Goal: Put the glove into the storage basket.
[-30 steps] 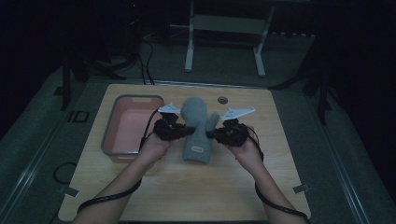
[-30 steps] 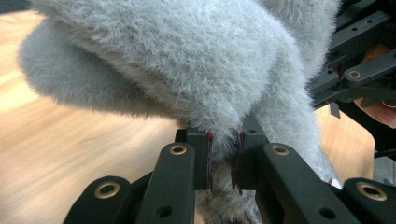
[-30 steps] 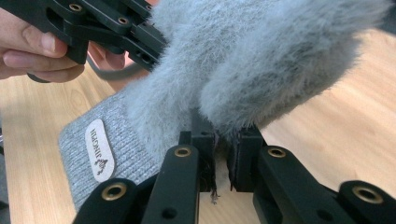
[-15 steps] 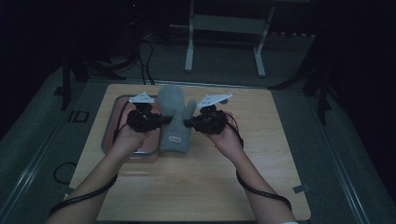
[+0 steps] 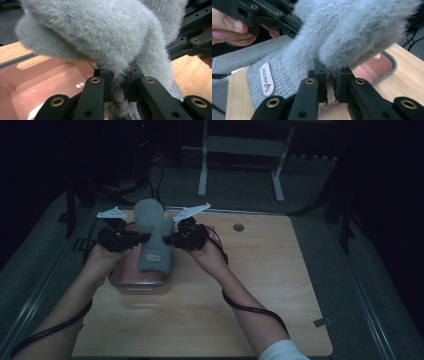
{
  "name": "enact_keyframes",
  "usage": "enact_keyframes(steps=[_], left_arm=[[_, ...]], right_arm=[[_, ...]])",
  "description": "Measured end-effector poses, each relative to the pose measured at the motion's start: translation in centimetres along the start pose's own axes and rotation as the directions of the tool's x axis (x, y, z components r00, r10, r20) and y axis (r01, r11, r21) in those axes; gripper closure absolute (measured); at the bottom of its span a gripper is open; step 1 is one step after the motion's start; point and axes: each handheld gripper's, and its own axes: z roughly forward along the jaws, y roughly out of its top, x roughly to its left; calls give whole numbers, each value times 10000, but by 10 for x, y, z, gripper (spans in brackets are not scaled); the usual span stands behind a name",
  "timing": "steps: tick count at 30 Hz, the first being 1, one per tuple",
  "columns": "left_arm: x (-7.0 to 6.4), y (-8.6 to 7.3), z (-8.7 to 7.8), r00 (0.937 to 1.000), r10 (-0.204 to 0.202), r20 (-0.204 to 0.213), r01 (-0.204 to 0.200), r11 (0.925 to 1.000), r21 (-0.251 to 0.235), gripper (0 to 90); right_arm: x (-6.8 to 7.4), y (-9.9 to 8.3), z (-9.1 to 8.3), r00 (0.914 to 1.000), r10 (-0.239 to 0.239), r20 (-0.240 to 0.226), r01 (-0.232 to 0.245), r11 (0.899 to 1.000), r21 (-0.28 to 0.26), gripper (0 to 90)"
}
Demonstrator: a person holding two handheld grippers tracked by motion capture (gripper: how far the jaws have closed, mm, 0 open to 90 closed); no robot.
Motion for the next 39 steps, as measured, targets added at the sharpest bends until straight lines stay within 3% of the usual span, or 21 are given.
enact_keyframes(steps=[5,15,19,28,34,37,39], left_arm=[[19,-15,4,9992,-361,-193,362,9993,86,810],[47,-50,47,9908,-1156,-698,1225,9870,1040,809],[52,-59,61,9870,-1302,-943,1431,9788,1463,809],[58,-65,82,9819,-1391,-1284,1647,9622,2170,806],[63,-68,93,9741,-1476,-1711,1914,9414,2778,796],[62,-68,101,9730,-948,-2105,1611,9320,3247,789],[62,-68,106,9683,-914,-2323,1698,9234,3444,788]], right_arm=[[0,3,26,9998,186,-96,-184,9997,172,828],[-9,-28,82,9969,611,506,-673,9890,1321,828],[-14,-38,98,9949,716,709,-834,9802,1798,828],[-18,-48,117,9904,796,1127,-1058,9624,2502,822],[-18,-50,130,9875,759,1380,-1149,9466,3011,779],[-16,-50,133,9861,819,1447,-1234,9438,3066,719],[-15,-49,132,9854,707,1551,-1160,9448,3064,663]])
